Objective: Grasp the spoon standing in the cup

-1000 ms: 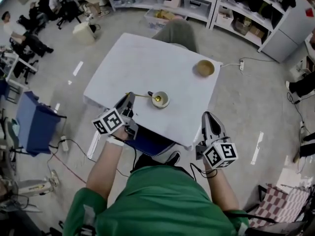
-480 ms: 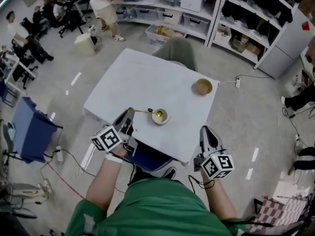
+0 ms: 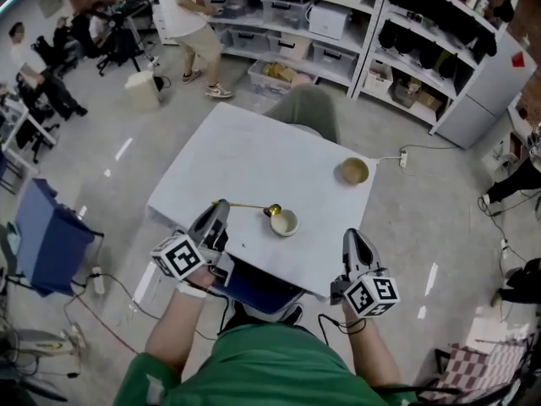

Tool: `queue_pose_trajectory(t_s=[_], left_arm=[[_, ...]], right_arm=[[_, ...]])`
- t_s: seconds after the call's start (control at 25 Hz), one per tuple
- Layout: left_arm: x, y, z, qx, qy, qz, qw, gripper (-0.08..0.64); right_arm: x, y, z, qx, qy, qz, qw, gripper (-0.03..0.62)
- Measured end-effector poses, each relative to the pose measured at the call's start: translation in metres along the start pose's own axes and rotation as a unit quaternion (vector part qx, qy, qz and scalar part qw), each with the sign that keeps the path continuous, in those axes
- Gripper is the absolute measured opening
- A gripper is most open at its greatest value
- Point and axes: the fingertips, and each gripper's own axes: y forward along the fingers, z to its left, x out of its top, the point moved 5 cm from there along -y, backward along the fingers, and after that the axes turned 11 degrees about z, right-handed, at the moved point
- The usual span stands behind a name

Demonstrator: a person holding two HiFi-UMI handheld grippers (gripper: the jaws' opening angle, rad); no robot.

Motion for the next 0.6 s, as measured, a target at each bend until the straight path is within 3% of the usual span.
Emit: queue_pose_trajectory(t_s=[0.2, 0.6], left_arm=[[0.010, -0.011, 0.007, -0.010, -0.020, 0.001, 0.9998, 0.023], [0.024, -0.025, 0.005, -0.038, -0.021, -0.005, 0.9991, 0.023]], right_arm=[[-0.002, 0.008, 0.015, -0.003, -0.002, 0.001, 1.000, 0.023], [-0.001, 0.009, 0.036, -0.004, -0.006, -0.012, 1.000, 0.022]])
